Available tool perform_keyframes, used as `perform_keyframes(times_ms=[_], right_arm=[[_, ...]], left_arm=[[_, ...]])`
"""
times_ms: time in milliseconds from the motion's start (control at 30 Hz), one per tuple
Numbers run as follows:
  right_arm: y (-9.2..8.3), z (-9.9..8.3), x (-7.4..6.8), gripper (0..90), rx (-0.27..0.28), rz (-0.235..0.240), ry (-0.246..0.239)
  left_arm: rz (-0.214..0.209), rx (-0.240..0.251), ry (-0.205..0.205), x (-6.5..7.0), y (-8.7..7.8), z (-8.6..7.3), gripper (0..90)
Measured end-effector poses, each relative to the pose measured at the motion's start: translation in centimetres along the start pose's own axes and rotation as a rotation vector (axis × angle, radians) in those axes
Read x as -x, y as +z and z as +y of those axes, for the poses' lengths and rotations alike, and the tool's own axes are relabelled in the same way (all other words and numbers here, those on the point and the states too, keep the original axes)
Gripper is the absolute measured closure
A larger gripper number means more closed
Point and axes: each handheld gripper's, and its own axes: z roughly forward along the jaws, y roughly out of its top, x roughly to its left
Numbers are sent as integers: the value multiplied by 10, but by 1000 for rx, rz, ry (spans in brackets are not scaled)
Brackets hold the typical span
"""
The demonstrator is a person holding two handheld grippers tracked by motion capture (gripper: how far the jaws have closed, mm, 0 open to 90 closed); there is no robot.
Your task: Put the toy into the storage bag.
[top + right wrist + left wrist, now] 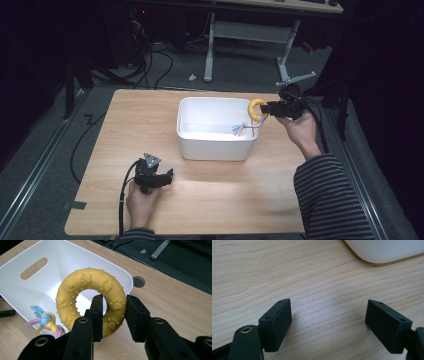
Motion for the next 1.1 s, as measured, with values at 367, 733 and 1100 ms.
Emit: perform_keyframes(times_ms=[367,733,1100], right_arm=[[14,8,-13,686,-12,1,-24],[30,17,-19,688,-29,-2,-24],[52,20,-26,687,-56,9,-6]], left_arm=[[0,0,0,0,0,0,215],[-6,0,-5,-1,0,0,218],[-2,1,-3,-1,0,0,218]])
